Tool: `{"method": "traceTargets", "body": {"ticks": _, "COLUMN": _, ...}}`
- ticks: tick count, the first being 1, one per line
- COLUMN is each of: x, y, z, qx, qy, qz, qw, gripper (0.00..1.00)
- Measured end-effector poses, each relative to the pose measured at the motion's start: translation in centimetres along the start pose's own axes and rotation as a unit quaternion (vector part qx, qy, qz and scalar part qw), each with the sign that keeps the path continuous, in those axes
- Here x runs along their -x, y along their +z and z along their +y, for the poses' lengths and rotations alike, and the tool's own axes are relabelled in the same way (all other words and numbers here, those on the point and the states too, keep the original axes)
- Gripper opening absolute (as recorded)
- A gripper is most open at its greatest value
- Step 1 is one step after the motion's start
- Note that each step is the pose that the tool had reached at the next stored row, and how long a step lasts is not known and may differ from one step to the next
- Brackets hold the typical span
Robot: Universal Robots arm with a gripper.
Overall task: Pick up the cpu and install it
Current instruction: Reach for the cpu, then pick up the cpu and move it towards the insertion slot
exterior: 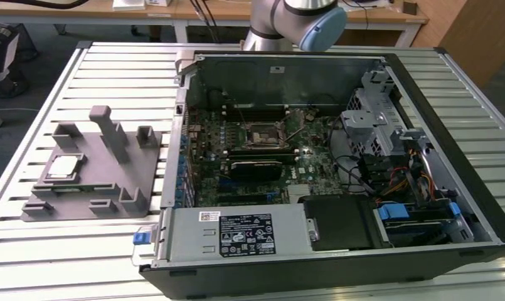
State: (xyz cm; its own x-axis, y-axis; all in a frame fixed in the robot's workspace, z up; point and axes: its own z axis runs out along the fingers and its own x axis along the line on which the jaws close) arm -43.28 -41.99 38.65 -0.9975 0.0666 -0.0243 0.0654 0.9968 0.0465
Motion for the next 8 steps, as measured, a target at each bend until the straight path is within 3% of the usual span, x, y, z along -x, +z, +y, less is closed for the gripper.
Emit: {"method": "traceTargets", "body": {"ticks": 8, "x": -1.15, "y": 0.08, "z": -0.08, "qx": 0.0001, "qy": 0.000, "qz": 0.0000, "qw": 1.0000, "gripper": 0.11}}
